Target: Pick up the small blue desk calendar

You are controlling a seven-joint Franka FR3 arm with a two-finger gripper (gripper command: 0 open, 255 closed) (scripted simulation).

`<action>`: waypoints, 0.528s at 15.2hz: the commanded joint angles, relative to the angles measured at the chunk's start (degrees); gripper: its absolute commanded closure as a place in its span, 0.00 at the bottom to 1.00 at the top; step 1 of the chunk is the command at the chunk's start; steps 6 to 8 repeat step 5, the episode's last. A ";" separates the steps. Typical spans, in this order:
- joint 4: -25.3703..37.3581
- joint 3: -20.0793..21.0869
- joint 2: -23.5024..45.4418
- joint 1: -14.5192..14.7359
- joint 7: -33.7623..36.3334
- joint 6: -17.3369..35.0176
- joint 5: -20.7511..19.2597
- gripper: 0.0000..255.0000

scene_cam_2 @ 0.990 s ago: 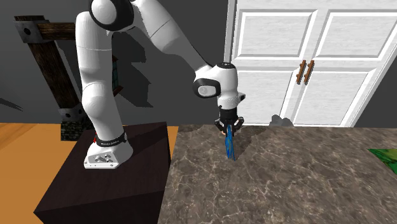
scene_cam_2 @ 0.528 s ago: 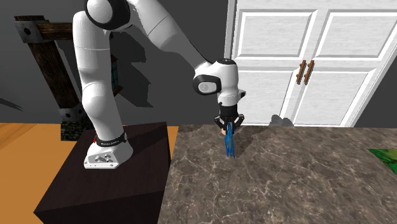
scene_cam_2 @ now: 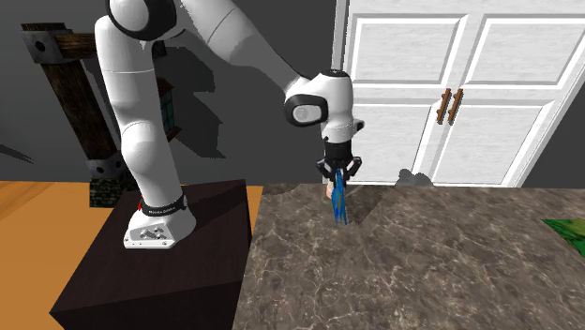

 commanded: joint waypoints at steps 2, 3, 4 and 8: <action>0.67 -0.28 -1.88 0.19 1.19 -2.24 -1.67 1.00; 0.94 -0.33 -2.42 0.23 1.53 -2.98 -2.13 1.00; 0.98 -0.32 -2.50 0.23 1.58 -3.09 -2.20 1.00; 0.98 -0.32 -2.50 0.23 1.58 -3.09 -2.21 1.00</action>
